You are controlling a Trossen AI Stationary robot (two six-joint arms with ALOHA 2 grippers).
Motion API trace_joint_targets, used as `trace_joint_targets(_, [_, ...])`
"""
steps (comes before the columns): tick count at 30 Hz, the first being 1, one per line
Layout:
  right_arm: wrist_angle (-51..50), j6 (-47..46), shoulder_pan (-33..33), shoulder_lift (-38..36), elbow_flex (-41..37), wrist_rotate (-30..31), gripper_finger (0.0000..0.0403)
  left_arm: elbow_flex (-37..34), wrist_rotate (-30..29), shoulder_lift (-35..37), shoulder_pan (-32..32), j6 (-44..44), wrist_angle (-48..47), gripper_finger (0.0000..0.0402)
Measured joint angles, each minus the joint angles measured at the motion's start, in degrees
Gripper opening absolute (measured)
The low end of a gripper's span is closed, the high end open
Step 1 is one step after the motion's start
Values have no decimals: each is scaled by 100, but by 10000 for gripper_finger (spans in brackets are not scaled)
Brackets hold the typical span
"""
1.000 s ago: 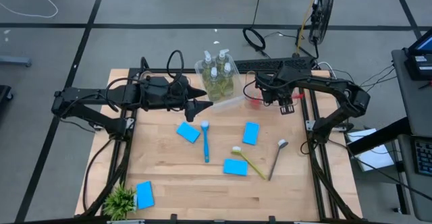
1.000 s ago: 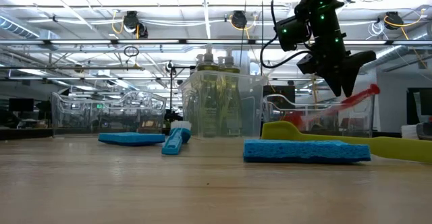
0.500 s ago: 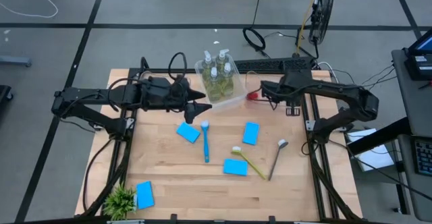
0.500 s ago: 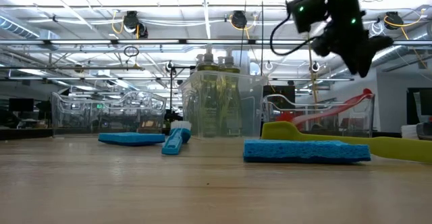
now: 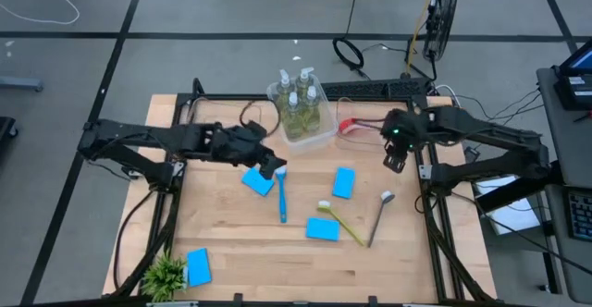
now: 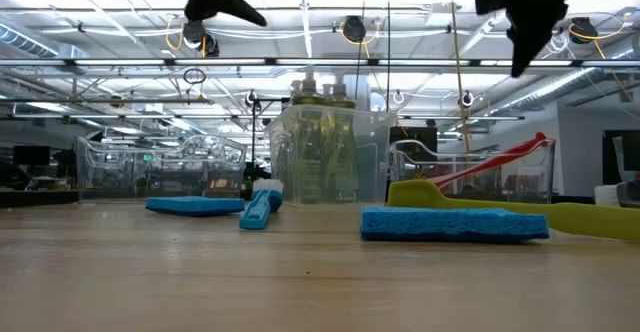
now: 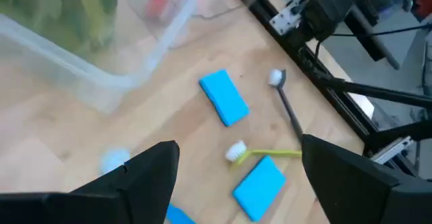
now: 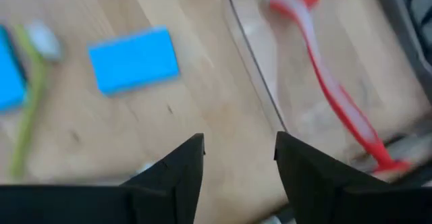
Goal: Pick & Place Kitchen Sink Supplies
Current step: Put the blue dish brush into the right transparent bin
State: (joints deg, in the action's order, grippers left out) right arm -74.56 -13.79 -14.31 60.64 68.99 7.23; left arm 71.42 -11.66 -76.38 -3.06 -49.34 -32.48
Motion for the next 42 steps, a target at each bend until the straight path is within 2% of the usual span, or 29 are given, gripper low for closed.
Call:
trace_joint_targets(10, [612,-376,99,-584,0,0,173,4,147,-1561,146,-1038,27,310])
trace_joint_targets(17, [615,-369,99,-612,0,-1,174,-4,519,-2431,351,-1776,-642,310])
trace_joint_targets(22, [620,-327,96,-610,0,-1,175,-4,550,-2668,384,-1983,-710,310])
trace_joint_targets(32, [712,-310,96,-610,0,-3,175,-4,561,-3126,414,-1929,-179,310])
trace_joint_targets(42, [712,-310,96,-610,0,-3,173,-4,719,-3307,578,-1858,-126,299])
